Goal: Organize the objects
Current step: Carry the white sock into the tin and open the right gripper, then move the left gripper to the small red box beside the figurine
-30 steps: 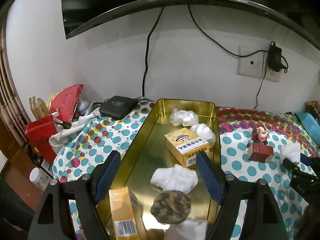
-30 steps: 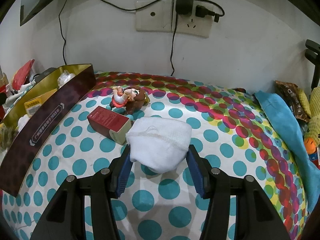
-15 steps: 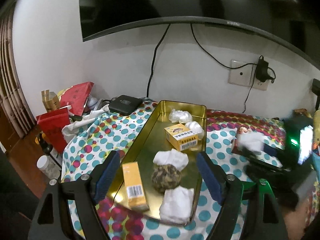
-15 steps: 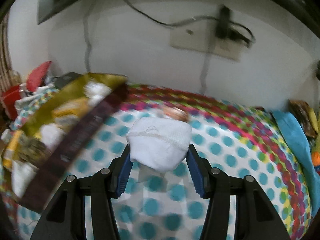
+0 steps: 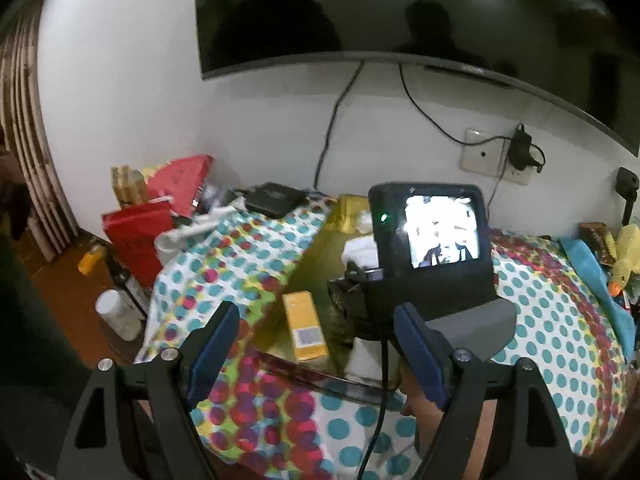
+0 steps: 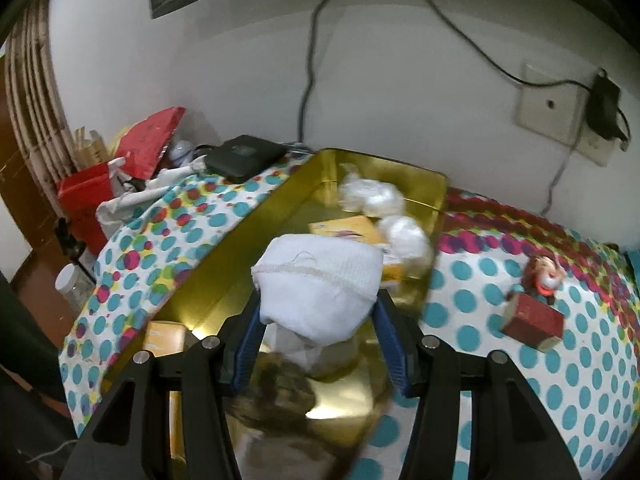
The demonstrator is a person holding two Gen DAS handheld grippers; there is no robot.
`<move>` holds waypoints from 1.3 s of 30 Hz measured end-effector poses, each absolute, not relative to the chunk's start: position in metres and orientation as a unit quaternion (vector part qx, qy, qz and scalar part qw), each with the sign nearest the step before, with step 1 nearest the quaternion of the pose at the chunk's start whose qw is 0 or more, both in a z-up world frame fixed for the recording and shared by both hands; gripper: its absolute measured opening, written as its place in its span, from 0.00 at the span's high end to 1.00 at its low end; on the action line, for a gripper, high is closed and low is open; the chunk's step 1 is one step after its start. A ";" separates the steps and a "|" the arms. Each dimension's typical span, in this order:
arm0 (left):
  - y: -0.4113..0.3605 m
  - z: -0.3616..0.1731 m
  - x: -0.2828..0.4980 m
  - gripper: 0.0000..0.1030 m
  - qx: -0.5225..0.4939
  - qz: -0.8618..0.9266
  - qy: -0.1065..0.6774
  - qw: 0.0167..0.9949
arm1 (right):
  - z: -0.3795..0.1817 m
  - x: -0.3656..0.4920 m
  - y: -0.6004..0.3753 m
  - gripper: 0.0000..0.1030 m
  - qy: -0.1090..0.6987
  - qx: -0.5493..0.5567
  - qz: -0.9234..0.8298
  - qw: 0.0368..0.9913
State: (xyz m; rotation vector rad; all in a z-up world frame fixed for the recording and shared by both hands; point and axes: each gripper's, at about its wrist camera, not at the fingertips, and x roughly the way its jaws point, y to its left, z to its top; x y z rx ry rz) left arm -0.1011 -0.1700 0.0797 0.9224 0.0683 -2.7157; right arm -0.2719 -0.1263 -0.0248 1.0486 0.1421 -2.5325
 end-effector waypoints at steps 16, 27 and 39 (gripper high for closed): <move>-0.160 0.099 -0.086 0.21 0.314 -0.941 0.021 0.125 | -0.025 -0.282 -0.157 0.11 0.056 0.401 -0.897 0.177; -0.155 0.098 -0.087 0.21 0.312 -0.942 0.019 0.122 | -0.017 -0.274 -0.152 0.03 0.055 0.387 -0.902 0.180; -0.148 0.095 -0.087 0.20 0.277 -0.958 0.031 0.072 | 0.005 -0.281 -0.052 0.00 -0.020 0.325 -0.934 0.146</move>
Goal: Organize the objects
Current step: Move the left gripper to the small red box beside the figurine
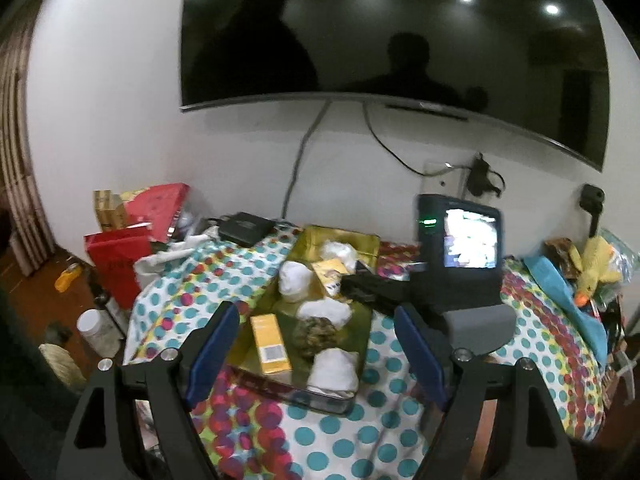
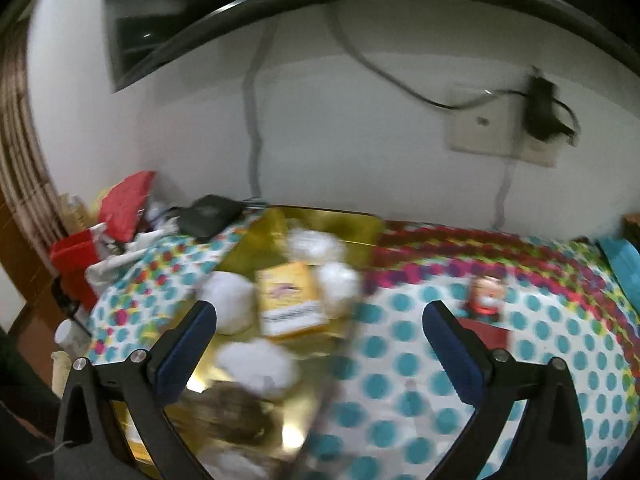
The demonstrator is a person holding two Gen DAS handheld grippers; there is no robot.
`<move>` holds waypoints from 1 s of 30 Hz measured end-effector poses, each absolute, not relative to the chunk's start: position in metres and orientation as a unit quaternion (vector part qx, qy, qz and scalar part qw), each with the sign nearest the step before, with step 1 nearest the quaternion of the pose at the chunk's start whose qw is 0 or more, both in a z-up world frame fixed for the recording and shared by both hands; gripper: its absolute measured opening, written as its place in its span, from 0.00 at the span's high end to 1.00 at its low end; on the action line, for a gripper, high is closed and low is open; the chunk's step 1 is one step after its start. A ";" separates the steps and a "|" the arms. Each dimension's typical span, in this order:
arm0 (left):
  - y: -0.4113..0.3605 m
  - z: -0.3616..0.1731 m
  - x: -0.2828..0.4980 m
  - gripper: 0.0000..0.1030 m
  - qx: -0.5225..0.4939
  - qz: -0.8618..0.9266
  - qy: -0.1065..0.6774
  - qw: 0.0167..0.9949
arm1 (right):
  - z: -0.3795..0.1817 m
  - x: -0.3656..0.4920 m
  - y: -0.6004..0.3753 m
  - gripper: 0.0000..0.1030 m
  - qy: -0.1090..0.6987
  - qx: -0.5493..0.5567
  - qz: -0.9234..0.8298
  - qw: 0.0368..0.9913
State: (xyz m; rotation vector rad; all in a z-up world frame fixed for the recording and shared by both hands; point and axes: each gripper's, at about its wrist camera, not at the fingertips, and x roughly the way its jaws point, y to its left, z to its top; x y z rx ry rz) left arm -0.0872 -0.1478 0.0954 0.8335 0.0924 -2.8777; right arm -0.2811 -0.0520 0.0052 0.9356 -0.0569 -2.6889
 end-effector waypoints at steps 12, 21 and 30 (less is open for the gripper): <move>-0.045 0.022 -0.156 0.20 0.312 -0.948 -0.044 -0.042 | -0.046 -0.309 0.135 0.00 -0.049 0.393 -0.917 0.040; -0.006 -0.020 -0.243 0.20 0.336 -0.937 -0.055 -0.074 | -0.065 -0.303 0.221 0.00 -0.186 0.392 -0.901 -0.015; 0.021 -0.060 -0.310 0.20 0.368 -0.921 -0.105 -0.071 | -0.063 -0.296 0.233 0.00 -0.243 0.362 -0.900 -0.002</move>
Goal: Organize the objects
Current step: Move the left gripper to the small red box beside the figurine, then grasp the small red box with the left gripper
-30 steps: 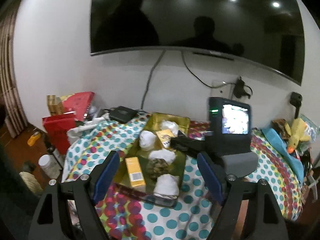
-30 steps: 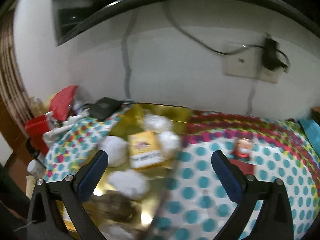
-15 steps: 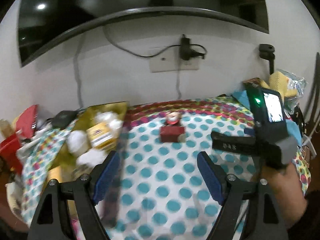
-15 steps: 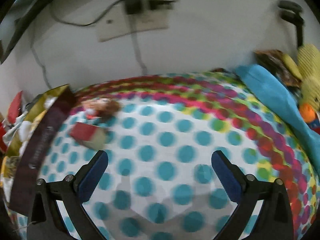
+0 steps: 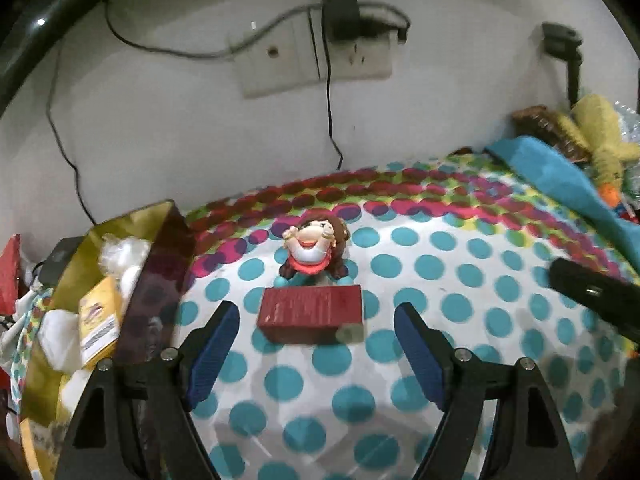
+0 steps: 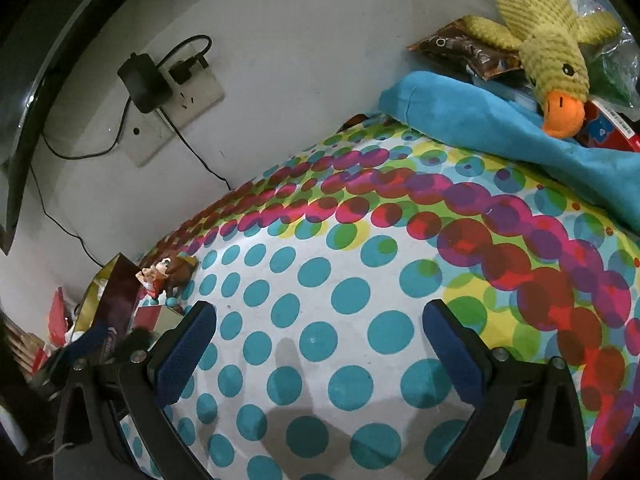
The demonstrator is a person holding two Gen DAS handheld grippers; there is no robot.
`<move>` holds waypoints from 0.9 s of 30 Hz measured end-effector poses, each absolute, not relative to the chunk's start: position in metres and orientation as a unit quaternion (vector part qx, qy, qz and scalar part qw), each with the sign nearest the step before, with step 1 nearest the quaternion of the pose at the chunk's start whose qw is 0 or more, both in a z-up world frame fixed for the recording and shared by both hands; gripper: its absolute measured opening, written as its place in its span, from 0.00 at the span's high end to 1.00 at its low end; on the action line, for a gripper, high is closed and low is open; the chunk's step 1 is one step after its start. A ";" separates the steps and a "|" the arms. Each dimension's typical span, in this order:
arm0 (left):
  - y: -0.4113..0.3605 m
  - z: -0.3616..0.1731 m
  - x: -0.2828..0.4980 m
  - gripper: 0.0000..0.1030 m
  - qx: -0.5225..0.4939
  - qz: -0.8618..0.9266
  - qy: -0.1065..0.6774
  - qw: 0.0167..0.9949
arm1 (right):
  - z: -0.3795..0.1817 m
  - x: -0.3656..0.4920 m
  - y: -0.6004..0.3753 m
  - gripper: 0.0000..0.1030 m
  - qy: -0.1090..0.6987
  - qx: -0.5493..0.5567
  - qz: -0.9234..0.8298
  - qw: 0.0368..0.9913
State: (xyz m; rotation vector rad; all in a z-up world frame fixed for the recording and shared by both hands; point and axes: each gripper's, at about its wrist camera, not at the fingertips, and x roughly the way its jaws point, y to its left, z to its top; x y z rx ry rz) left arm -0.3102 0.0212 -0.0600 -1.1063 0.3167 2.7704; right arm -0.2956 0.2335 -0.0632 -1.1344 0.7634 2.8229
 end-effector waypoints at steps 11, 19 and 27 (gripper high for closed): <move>0.012 -0.078 -0.343 0.20 -0.419 0.902 0.076 0.071 | -0.064 -0.297 0.233 0.00 0.245 -0.362 0.900 0.002; 0.012 -0.081 -0.345 0.21 -0.425 0.899 0.077 0.066 | -0.064 -0.298 0.232 0.00 0.246 -0.361 0.899 0.002; 0.023 -0.080 -0.340 0.36 -0.414 0.901 0.102 0.081 | -0.064 -0.298 0.231 0.00 0.245 -0.362 0.899 0.002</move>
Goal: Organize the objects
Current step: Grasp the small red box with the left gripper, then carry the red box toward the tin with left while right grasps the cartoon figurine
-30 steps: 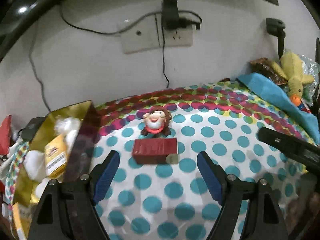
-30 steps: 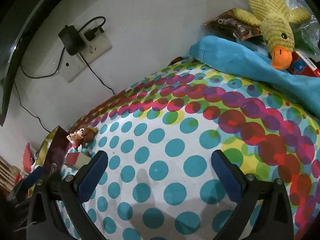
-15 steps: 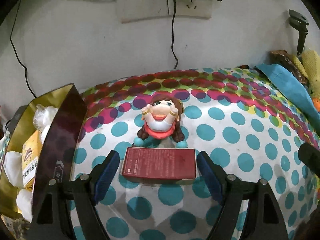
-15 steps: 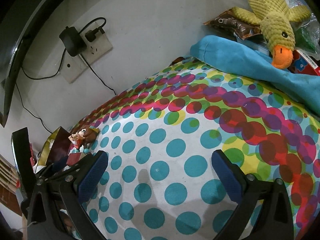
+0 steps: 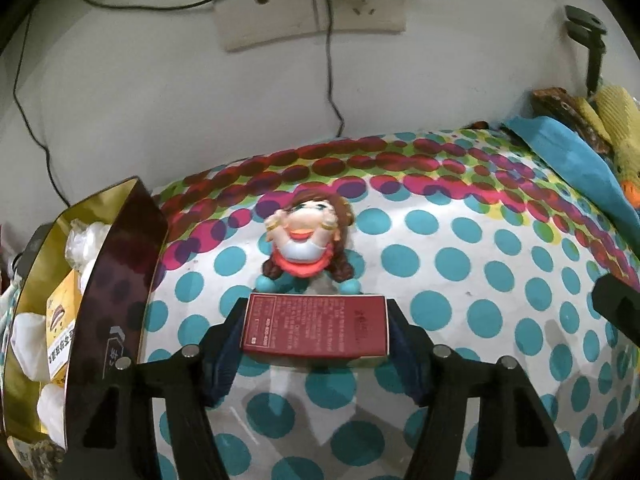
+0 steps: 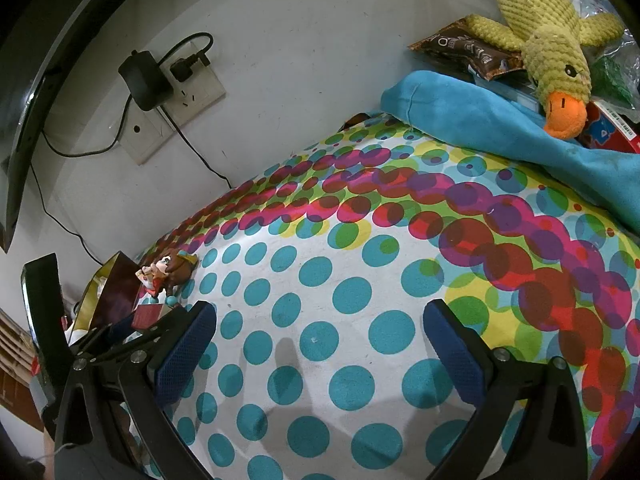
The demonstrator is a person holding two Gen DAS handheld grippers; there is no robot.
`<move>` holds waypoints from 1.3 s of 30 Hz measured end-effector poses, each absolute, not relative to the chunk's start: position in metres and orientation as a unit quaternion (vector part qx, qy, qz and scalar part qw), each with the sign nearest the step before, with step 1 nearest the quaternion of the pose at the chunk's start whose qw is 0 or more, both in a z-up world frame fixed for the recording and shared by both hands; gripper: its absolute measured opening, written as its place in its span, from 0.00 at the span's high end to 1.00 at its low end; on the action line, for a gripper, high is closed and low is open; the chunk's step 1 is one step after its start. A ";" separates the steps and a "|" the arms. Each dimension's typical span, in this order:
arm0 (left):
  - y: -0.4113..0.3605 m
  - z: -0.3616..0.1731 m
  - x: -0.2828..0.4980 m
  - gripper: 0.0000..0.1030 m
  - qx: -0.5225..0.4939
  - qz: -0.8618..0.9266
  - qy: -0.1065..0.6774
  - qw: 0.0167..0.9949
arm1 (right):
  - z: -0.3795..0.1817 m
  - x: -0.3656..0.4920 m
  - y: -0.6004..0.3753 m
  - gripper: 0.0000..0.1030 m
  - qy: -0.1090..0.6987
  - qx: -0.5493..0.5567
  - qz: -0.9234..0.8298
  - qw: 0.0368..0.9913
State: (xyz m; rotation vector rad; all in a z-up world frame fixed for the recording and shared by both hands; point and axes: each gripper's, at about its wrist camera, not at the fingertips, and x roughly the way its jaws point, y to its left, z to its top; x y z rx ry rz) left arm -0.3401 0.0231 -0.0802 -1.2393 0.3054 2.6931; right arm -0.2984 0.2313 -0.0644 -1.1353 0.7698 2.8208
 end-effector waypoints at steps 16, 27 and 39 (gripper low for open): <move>0.028 -0.075 -0.289 0.36 -0.398 0.906 0.125 0.072 | -0.064 -0.300 0.229 0.00 0.245 -0.363 0.899 0.004; 0.003 -0.045 -0.212 0.36 -0.370 0.923 0.072 0.074 | -0.065 -0.305 0.220 0.00 0.211 -0.382 0.900 0.021; -0.033 -0.050 -0.162 0.36 -0.348 0.932 0.085 0.055 | -0.059 -0.336 0.167 0.00 0.115 -0.421 0.900 -0.015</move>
